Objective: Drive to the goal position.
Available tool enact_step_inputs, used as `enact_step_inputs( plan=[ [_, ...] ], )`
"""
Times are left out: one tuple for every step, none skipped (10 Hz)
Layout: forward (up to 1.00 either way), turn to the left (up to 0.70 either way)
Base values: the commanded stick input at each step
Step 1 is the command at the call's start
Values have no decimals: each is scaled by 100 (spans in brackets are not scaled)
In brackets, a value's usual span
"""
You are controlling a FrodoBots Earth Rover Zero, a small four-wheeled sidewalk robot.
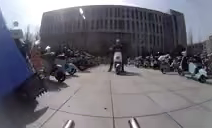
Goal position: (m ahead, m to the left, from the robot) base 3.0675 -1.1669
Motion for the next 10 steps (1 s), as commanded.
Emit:
enact_step_inputs(
  plan=[
    [10, 0],
    [0, 0],
    [0, 0],
    [37, 0],
    [100, 0],
    [100, 0],
    [100, 0],
    [100, 0],
    [34, 0],
    [0, 0]
  ],
)
